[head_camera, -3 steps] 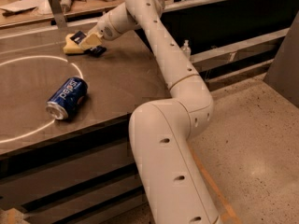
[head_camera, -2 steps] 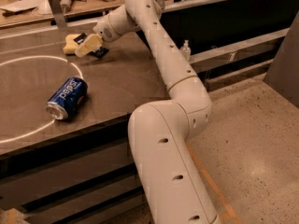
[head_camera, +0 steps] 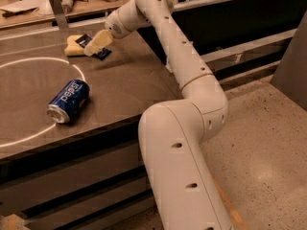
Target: Move rxbar blueberry near sponge
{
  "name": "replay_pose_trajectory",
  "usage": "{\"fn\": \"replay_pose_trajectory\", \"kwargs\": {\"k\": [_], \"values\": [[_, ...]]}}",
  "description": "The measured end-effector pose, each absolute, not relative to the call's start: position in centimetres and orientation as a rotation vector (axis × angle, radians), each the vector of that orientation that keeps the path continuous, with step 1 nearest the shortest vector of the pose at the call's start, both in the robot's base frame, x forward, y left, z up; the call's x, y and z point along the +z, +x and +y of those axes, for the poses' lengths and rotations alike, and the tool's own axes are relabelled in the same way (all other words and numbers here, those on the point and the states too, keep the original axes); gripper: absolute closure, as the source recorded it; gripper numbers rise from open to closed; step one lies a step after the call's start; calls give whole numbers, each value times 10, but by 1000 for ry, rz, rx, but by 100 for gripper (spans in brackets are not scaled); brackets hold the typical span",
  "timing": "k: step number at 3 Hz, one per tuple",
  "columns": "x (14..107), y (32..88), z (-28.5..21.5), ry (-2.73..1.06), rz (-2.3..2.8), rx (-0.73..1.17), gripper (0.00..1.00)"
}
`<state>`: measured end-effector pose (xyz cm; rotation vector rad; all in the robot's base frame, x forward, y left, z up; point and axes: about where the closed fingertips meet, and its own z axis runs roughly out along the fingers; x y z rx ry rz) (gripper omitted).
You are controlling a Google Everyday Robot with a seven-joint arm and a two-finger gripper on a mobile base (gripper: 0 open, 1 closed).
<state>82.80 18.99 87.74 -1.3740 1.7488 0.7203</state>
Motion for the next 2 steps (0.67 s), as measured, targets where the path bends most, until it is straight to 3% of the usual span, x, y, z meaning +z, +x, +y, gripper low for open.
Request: {"fn": "replay_pose_trajectory", "kwargs": {"k": [2], "values": [[896, 816, 136, -1398, 1798, 577, 0]]}}
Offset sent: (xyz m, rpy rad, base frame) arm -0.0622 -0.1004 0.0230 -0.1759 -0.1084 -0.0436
